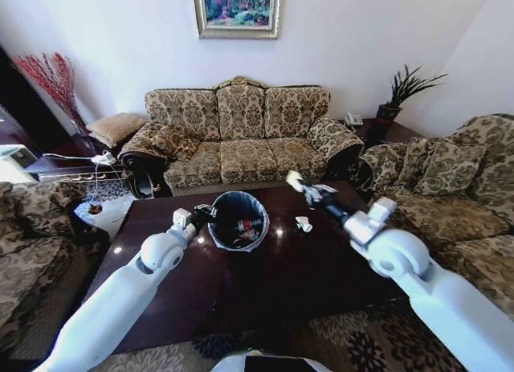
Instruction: Move to the front of the table and place the trash on the table into the trash bin.
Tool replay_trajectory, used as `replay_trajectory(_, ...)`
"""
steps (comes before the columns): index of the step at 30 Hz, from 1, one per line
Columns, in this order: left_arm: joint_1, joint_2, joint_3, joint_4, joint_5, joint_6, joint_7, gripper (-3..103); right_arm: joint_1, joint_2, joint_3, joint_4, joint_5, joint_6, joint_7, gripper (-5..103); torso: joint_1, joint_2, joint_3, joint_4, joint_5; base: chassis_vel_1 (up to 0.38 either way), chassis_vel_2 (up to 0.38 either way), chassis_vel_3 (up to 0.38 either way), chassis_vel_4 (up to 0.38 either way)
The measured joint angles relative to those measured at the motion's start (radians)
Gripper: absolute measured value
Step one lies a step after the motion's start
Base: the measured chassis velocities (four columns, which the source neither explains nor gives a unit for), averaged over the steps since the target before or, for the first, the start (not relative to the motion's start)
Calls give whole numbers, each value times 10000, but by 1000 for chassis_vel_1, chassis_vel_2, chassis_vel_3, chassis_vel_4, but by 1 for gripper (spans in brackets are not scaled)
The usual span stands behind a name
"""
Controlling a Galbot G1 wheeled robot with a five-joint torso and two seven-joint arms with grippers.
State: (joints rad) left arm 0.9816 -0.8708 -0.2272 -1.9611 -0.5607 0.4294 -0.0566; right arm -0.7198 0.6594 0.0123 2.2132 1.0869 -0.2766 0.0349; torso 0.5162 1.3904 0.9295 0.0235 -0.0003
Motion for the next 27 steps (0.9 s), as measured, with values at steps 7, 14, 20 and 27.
replay_trajectory(7, -365, -74, 420, 298, -50, 17, 12, 2, 1801, 821, -2769, -775, 229, -297, 507, 0, 2, -1, 1, -1, 2, 0, 0, 0, 0)
replay_trajectory(14, -447, -60, 362, 379, -88, 5, 85, 2, 2037, 1015, -3601, -1243, -165, -854, 404, -2, -2, -1, 0, -5, 1, 0, 0, 0, 0)
replay_trajectory(20, -436, -29, 292, 369, -110, -17, 99, 2, 2247, 1049, -3892, -1453, -285, -890, 418, 8, -2, 0, 0, -5, 2, 0, 0, 0, 0)
replay_trajectory(27, -151, 3, 130, 106, -112, -16, 64, 2, 2536, 1408, -4009, -1849, -432, -720, 537, 31, -2, -1, -1, -3, 3, 0, 0, 0, 0)
